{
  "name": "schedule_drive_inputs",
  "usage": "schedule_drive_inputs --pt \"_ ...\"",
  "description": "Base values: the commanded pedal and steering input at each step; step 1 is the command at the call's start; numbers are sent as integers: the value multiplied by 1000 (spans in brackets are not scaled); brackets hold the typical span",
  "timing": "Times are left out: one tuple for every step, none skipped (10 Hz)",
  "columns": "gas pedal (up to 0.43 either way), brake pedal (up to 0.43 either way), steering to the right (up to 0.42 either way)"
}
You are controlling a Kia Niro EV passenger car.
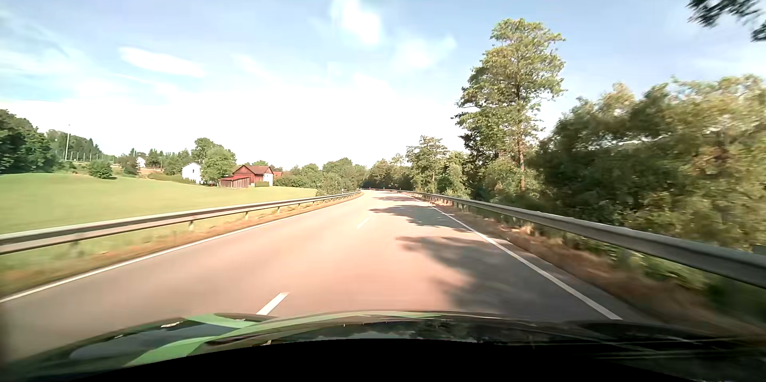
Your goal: Follow the waypoints while adhering to traffic rules and regulations
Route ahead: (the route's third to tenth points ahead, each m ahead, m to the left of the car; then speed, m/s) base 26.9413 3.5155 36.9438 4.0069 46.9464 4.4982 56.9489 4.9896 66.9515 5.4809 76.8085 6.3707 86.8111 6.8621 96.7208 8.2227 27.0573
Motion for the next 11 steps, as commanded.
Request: schedule_drive_inputs --pt "287 0 -6" --pt "287 0 -6" --pt "287 0 -6" --pt "280 0 -5" --pt "260 0 -6" --pt "240 0 -6" --pt "240 0 -6" --pt "240 0 -7" --pt "240 0 -9" --pt "240 0 -9" --pt "240 0 -9"
